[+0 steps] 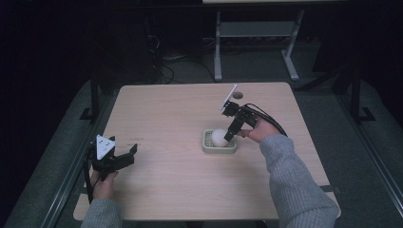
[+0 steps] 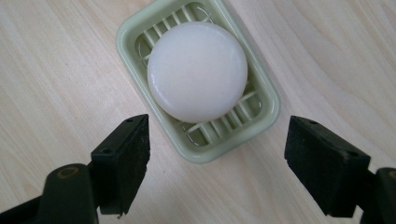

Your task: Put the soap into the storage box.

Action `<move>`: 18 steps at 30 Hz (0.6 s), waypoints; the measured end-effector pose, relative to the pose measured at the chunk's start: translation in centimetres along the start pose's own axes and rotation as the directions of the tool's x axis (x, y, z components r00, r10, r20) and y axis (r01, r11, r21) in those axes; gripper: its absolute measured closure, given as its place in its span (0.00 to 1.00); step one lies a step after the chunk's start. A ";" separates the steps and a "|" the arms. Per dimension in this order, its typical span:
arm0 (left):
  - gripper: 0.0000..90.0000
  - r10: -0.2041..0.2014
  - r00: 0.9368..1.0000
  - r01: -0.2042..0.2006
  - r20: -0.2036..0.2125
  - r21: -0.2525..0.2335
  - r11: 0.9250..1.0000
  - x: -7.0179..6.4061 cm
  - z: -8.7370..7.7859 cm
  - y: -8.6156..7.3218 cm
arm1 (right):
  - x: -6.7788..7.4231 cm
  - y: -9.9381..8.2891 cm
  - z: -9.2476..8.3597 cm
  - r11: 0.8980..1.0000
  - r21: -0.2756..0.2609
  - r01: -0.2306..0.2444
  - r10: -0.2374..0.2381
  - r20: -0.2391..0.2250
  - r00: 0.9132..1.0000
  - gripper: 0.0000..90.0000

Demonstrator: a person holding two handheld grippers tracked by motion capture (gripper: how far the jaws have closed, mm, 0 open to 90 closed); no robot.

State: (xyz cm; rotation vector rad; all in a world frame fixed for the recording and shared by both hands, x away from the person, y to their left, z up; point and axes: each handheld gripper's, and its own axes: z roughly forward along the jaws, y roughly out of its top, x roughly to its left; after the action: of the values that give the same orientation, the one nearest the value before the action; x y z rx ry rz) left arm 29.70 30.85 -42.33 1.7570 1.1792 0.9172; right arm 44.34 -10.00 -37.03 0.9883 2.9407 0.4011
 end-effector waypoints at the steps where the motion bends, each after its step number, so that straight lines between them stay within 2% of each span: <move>1: 0.16 0.000 1.000 0.000 0.000 0.000 1.000 0.0 0.0 0.0 | 0.0 -0.1 -0.1 1.000 -0.003 0.000 0.000 0.002 1.000 0.25; 18: 0.16 0.002 1.000 -0.002 0.001 -0.001 1.000 0.0 0.0 0.0 | -0.1 -1.9 -1.5 1.000 -0.026 -0.014 0.014 0.010 1.000 0.25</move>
State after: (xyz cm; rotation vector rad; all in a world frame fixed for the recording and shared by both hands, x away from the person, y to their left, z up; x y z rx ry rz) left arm 29.68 30.82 -42.32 1.7586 1.1762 0.9176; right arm 43.18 -11.84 -36.04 1.0051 2.9139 0.4318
